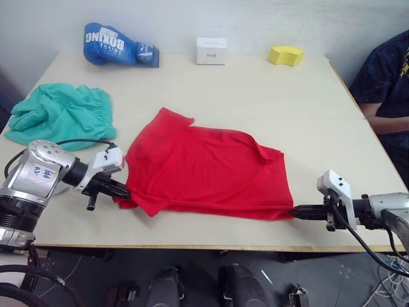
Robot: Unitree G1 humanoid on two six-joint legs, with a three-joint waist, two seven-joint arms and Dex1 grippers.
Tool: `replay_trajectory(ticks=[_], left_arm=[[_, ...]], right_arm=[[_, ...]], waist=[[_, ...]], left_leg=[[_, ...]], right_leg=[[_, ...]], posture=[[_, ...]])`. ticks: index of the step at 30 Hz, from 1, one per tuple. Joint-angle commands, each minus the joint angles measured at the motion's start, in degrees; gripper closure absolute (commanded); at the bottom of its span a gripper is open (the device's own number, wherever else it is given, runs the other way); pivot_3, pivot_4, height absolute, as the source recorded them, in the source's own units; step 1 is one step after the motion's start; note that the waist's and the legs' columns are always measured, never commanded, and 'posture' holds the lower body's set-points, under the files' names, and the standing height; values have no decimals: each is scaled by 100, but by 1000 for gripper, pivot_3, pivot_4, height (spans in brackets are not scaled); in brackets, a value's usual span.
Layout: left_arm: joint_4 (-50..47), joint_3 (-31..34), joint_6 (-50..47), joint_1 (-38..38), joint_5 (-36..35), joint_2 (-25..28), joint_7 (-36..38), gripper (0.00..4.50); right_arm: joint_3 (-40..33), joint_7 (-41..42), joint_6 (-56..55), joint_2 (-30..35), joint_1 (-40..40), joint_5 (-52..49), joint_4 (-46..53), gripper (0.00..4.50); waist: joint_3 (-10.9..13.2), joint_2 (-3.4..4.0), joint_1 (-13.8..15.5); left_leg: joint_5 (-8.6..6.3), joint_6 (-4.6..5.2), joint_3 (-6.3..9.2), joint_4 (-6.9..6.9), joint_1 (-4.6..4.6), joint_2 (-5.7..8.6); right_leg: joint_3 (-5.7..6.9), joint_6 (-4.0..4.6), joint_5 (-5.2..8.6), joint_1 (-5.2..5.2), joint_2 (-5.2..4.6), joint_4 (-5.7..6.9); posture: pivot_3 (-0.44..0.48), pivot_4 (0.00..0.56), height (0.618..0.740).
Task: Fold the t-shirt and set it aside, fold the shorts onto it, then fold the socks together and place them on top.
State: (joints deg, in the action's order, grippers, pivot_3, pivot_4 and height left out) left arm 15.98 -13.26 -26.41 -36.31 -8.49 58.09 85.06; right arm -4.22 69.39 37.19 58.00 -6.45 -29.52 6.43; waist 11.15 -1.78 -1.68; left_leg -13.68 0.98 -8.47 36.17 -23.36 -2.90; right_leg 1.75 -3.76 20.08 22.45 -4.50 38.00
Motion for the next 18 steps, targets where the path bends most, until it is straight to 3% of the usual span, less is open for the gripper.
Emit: replay_trajectory(ticks=[1, 5, 9, 12, 18], left_arm=[[64, 134, -25, -89, -2, -44, -33, 4500], [181, 300, -15, -59, -83, -177, -183, 4500], [249, 563, 62, 59, -171, -292, -422, 3338], [62, 718, -100, 327, -294, -268, -462, 2368], [-251, 1349, -426, 894, -585, -304, -1049, 444]], right_arm=[[-108, -49, -71, -56, -38, 8, 18, 4459], [-238, -306, -224, -320, -115, 11, -51, 4459], [-464, -576, 18, -538, -129, -173, -15, 4500], [-647, -713, 160, -591, 13, -303, 109, 3863], [-1127, -943, 152, -634, 436, -411, 193, 1738]], waist=[[0, 0, 0], [0, 0, 2], [0, 0, 1], [0, 0, 0], [0, 0, 3]], left_leg=[[0, 0, 0, 0, 0, 0], [1, -1, 0, 2, 0, 0], [2, -2, 0, 5, 0, 0], [3, -4, 0, 3, -1, 0], [1, -1, 1, 3, 1, -1]], right_leg=[[0, 0, 0, 0, 0, 0], [1, -1, -1, -1, 0, 1], [0, -2, -1, -1, 0, 4], [0, -2, -1, 0, -1, 3], [0, -3, -2, -3, -2, 3]], posture=[[0, 150, 740], [0, 150, 740], [0, 150, 740], [0, 150, 740], [0, 150, 740]])
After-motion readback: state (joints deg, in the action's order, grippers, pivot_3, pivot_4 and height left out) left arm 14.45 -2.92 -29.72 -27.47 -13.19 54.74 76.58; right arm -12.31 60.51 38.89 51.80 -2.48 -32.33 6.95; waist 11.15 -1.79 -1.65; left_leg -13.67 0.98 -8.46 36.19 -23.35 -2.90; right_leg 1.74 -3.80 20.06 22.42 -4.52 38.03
